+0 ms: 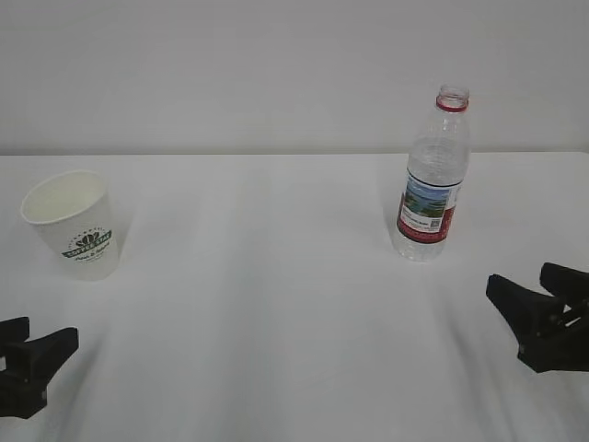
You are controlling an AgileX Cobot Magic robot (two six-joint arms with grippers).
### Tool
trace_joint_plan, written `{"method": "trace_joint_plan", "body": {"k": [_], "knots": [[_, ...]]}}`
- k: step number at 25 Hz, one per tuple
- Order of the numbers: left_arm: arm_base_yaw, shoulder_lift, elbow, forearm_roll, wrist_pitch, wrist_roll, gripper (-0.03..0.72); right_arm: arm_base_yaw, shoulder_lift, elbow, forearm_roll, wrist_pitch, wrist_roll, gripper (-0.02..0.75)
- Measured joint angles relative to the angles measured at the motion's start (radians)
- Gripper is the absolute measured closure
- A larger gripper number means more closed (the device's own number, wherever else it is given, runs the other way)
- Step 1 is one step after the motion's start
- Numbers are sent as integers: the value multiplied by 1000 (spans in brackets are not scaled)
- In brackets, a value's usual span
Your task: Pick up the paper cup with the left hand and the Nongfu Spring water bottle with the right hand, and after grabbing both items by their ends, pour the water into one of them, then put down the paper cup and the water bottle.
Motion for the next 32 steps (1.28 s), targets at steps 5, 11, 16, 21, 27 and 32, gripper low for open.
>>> {"method": "trace_joint_plan", "body": {"k": [5,11,16,21,27,32], "knots": [[0,0,0,29,-1,-2,215,0,0,-5,-13,0,-47,204],[0,0,0,29,-1,31,219,0,0,-40,-98,0,-101,203],[0,0,-2,29,-1,87,133,0,0,-40,-127,0,-130,199],[0,0,-6,29,-2,69,38,0,0,-40,-129,0,-130,149],[0,0,-6,16,-2,27,27,0,0,-40,-129,0,-91,132],[0,0,-6,16,-2,23,36,0,0,-40,-107,0,-37,131]]}}
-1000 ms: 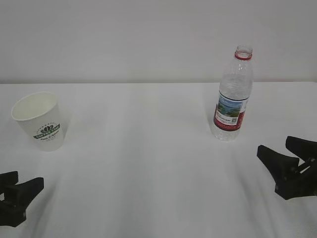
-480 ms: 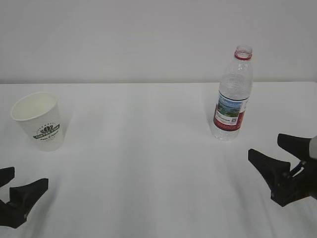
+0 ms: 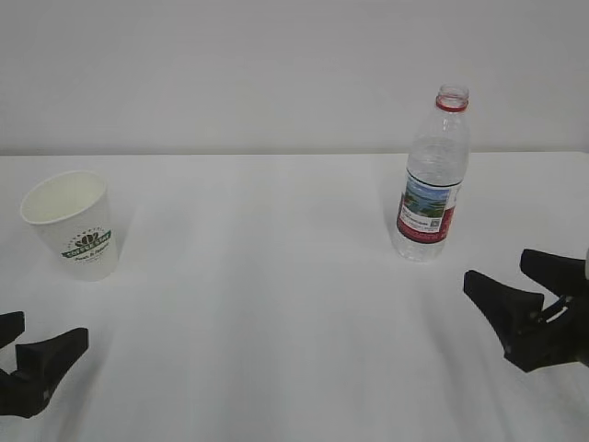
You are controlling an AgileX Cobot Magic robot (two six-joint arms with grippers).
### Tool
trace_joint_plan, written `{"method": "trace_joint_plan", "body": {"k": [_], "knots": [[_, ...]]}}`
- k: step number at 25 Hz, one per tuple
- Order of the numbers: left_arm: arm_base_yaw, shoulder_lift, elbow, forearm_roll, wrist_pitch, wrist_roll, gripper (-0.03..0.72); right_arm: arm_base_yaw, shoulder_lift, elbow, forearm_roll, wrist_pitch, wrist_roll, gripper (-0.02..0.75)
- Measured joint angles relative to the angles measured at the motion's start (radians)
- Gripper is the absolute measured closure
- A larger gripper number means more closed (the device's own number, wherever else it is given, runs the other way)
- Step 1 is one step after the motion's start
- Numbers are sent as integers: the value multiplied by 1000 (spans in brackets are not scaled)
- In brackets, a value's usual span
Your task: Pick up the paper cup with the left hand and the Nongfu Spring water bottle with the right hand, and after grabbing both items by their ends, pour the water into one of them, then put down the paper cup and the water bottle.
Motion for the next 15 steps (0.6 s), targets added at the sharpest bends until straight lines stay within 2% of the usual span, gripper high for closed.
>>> {"method": "trace_joint_plan", "body": {"k": [15], "knots": [[0,0,0,0,0,-2,83,0,0,-4,93,0,4,139]]}}
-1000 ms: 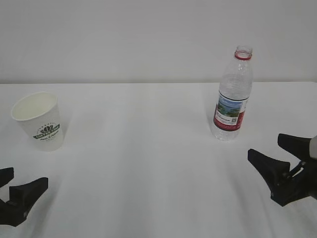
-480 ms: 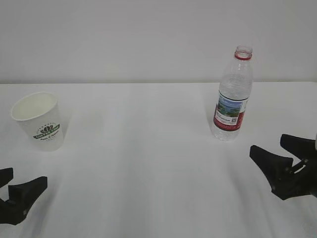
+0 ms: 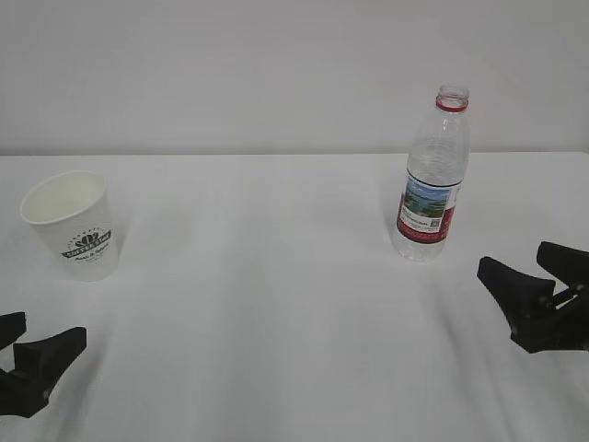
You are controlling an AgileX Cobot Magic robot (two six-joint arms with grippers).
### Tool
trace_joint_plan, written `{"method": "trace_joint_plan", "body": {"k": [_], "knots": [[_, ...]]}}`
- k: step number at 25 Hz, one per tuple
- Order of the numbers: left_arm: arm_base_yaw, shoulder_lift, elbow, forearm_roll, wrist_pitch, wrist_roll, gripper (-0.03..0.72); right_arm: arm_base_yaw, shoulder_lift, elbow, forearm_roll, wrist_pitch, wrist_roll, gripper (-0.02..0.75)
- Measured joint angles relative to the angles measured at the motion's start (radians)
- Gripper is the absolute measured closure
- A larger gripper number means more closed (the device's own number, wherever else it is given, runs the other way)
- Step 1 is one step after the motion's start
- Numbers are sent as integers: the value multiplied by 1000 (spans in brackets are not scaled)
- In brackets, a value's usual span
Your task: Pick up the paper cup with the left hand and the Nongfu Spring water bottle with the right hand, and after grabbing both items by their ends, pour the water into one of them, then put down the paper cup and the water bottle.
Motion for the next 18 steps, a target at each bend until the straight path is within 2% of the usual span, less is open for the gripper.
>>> {"method": "trace_joint_plan", "body": {"k": [18], "knots": [[0,0,0,-68,0,0,98,0,57,-119,3,0,-4,143]]}}
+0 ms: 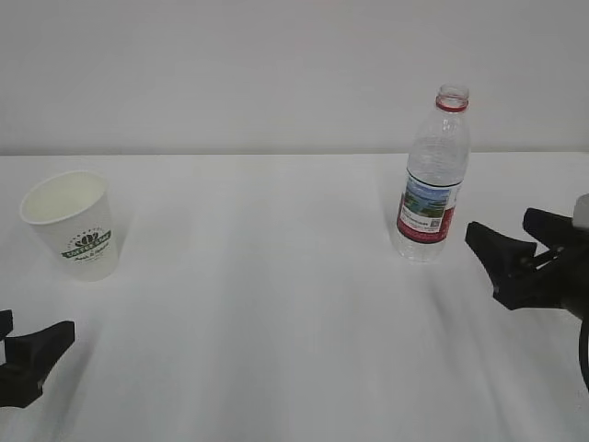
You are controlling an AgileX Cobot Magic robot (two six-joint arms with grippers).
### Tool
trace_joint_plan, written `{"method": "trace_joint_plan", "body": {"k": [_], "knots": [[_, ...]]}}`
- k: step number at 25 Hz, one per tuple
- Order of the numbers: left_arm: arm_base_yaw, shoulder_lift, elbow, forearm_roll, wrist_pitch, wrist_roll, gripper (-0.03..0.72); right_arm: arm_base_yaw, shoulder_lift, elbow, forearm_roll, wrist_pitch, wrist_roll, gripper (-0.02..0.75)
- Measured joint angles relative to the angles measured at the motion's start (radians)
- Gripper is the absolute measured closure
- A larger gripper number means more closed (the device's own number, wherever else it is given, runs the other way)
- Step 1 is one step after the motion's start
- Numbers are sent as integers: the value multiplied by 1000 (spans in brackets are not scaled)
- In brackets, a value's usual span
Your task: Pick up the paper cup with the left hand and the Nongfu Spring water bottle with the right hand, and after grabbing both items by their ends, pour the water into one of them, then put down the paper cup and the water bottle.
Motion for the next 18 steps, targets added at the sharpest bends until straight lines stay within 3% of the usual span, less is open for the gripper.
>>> {"method": "trace_joint_plan", "body": {"k": [18], "knots": [[0,0,0,-10,0,0,101,0,37,-76,-7,0,0,143]]}}
